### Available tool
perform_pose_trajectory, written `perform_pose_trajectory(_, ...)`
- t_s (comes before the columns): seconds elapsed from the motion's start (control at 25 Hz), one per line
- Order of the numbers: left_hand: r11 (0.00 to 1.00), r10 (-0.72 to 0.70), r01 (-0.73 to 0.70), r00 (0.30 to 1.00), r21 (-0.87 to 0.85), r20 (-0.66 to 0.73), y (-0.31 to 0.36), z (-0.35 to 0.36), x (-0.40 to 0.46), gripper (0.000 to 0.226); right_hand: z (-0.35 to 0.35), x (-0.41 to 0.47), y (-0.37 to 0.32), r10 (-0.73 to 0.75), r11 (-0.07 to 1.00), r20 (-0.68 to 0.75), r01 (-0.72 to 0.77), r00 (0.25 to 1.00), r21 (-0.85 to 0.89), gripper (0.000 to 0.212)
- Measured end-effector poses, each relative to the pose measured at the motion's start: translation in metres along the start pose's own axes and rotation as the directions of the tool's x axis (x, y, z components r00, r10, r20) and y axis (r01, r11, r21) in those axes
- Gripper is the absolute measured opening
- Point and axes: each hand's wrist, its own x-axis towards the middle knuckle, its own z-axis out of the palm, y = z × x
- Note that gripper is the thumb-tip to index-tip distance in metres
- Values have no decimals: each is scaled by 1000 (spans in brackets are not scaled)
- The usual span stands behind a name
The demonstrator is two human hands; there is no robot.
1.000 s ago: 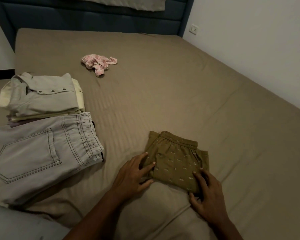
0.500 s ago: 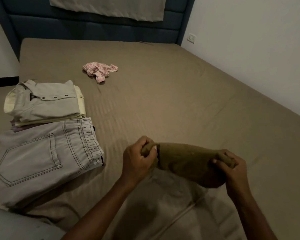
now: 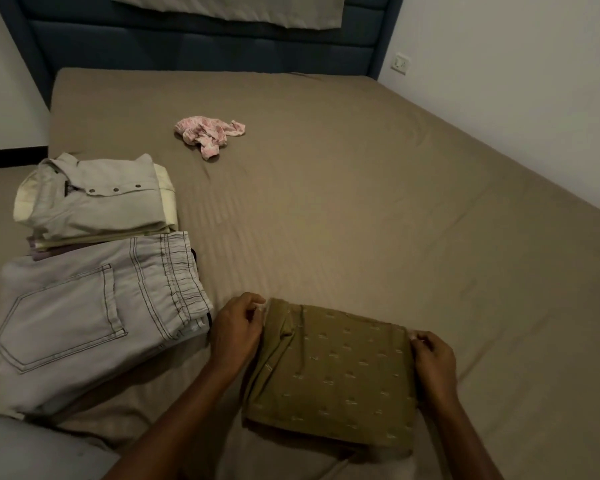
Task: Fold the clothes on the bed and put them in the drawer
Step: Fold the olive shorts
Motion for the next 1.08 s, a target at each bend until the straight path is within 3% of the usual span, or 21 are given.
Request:
perform_pose_trajectory(0.12,981,194,-193,977,-28,89,11,-3,6,37,-1,2,1,-61,997,75,57,995,47,30)
perform_pose_trajectory(0.24,939,331,-339,846,-57,417,19,0,35,43,-5,11,-4,-240,969,235,246,942,5,35)
perform_pose_trajectory(0.36,973,228,-153,715,-170,661,13,-1,61,38,-10,27,7,-106,988,299,66,948,142,30)
perform_pose_trajectory(0.44,974,192,-42,675,-223,712,10,-6,72,32,-10,33,13,-8,976,262,-49,965,212,24)
perform_pose_trajectory(0.52,962,228,-44,668,-268,709,3,-8,73,20,-10,35,17,24,974,216,-72,976,213,25)
perform_pose_trajectory(0.6,930,249,25,691,-366,679,-4,-7,69,17,-8,38,23,32,972,186,-74,982,221,23)
perform_pose_trajectory(0.8,716,135,270,852,-644,507,-14,1,54,15,-5,39,30,26,977,136,-54,990,208,21)
perform_pose_trajectory(0.92,686,15,288,912,-668,410,-12,2,51,16,-2,40,32,15,981,128,-40,992,191,22)
perform_pose_trajectory(1.08,696,-206,367,925,-617,318,-6,8,42,12,0,41,31,20,977,96,-40,995,210,21)
